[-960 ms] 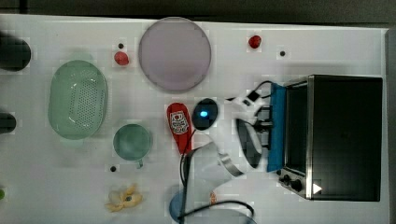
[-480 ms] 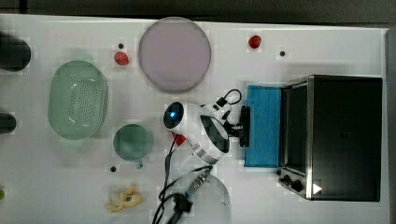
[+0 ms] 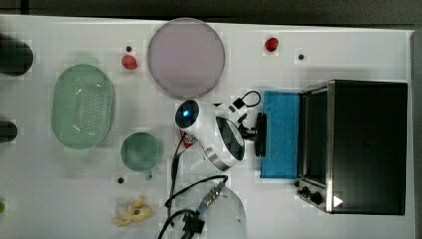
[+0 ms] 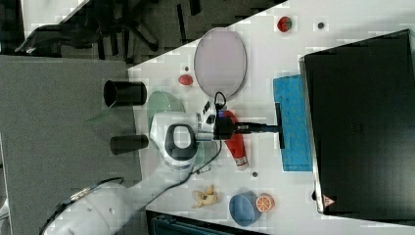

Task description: Flap open oven.

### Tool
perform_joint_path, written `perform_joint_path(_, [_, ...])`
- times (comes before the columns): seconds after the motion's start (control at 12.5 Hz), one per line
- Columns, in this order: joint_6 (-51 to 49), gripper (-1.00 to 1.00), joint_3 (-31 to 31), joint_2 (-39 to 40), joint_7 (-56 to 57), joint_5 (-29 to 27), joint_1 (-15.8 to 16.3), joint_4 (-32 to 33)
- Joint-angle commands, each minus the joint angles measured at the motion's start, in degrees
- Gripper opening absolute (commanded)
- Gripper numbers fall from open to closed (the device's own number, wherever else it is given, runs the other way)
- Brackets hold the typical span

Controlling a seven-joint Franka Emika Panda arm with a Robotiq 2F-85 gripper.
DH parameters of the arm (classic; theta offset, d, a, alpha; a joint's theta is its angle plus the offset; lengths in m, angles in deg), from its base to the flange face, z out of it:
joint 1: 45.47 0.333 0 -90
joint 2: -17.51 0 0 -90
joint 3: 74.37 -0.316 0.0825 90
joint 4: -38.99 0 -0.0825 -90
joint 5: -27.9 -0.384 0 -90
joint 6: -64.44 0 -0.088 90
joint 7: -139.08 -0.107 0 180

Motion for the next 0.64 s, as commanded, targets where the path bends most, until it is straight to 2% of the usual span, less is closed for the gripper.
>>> perform_joint_path(0.08, [1.94,-0.65,0.63,-9.32,-3.66,-11.42,-0.45,-2.56])
perform_joint_path(0.24, [-0.13,-0.65,0.95,-15.58,-3.91,-21.83,-0.78,-3.7])
perform_joint_path(0.48, [-13.89,-0.65,2.01,-24.26,-5.73,-36.02,-0.87,-8.06])
perform_joint_path(0.64, [-25.99,-0.65,1.91,-28.77,-6.83,-37.69,-0.82,-13.9])
